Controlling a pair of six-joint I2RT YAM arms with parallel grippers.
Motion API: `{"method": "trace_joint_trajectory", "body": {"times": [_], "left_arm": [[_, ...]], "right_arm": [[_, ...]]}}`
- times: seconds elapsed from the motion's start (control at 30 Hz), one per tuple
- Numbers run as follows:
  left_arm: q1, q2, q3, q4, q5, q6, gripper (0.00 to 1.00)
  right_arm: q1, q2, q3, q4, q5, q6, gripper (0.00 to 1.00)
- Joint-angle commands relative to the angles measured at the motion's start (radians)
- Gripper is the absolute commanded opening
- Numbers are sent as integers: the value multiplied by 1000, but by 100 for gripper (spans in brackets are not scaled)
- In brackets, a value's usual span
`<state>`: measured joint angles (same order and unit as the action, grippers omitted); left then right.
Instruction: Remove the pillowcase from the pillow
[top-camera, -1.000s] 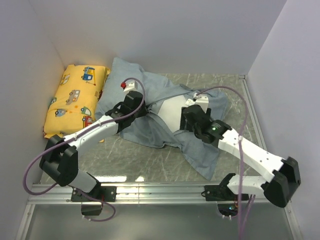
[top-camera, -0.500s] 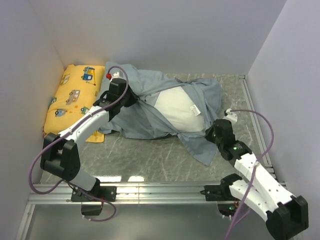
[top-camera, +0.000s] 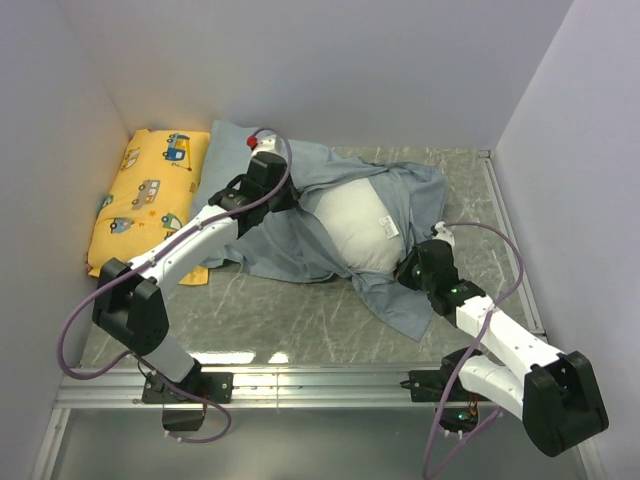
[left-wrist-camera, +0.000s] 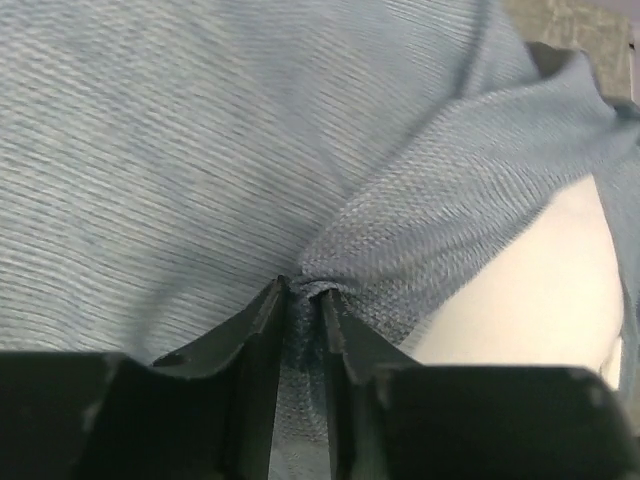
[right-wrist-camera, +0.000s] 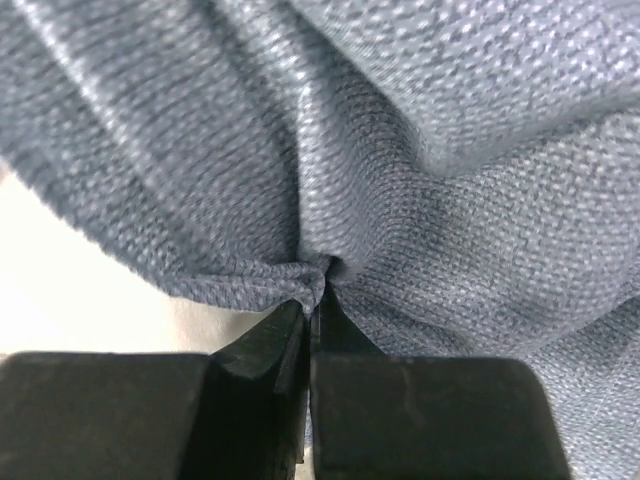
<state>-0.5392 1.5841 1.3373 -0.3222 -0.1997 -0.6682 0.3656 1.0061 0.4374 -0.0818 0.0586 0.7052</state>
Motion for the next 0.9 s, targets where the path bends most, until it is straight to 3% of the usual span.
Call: {"method": "trace_joint_trajectory", "body": {"times": [0.0,0.47,0.67,0.87], "left_arm": [[-36,-22,63,-67,-90,62,31],[-88,-113,171,-166,-188,130,72],[-188,-125,255,-198,-216,188,83],[-329,-56,342,-222,-236,202,85]], "right_arm": [[4,-49,34,42,-31,-15,0],[6,-98,37,20,-31,-27,0],[4,-84,37,31,-36,-27,0],[4,-75,40,34,-40,-29,0]]}}
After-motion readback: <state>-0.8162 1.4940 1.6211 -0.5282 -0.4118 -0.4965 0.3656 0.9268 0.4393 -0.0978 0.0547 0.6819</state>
